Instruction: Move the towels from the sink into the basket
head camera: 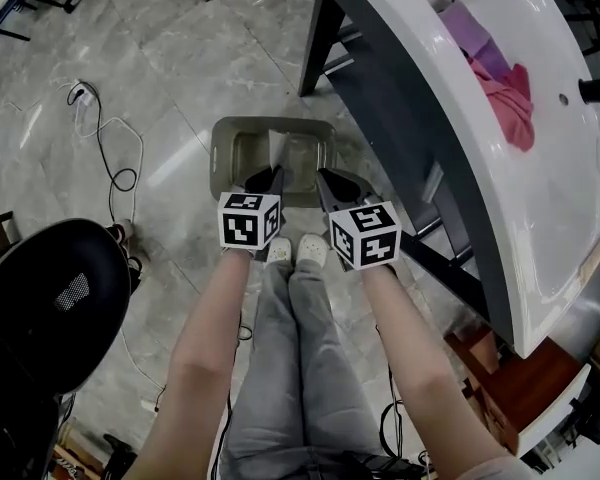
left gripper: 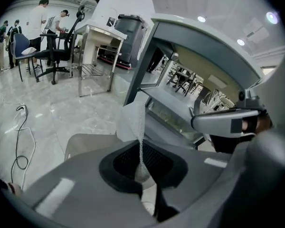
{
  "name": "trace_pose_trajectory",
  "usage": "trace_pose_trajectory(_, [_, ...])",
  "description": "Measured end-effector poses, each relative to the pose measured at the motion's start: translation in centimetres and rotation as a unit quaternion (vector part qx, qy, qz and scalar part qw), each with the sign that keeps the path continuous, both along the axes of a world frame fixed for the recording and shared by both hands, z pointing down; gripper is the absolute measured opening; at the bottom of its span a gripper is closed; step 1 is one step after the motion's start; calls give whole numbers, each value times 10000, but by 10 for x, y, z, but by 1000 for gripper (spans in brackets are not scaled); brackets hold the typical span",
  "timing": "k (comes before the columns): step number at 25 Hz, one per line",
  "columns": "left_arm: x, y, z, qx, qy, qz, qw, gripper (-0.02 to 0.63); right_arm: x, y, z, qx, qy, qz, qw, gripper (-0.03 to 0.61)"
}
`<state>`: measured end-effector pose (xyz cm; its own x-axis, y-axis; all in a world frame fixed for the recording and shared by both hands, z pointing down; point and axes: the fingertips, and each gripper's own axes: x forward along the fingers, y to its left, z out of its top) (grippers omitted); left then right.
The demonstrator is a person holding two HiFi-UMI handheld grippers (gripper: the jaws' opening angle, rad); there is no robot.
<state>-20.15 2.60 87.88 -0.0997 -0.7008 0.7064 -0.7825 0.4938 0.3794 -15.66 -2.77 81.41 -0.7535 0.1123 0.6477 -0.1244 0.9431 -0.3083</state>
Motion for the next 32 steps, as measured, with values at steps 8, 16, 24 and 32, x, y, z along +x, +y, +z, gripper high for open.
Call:
trace_pose_trajectory(8, [-2,7,54,-413,365,-145,9984,45,-2,11,38,-140,224,-89,9996,18])
trace_pose_trajectory(16, [-9,9,68,-525,530,-350,9966,158,1,10,48,-198,312,-51,9993,18])
trace_pose_trajectory(24, [-11,14,59,-640,347,-314,9969,92,-3,4,36,-179,260,35,9995,18])
trace_pose_trajectory(32, [-1,10,27,-563,92,95,9983,6,-3,5,9,-124,217,63,9997,18])
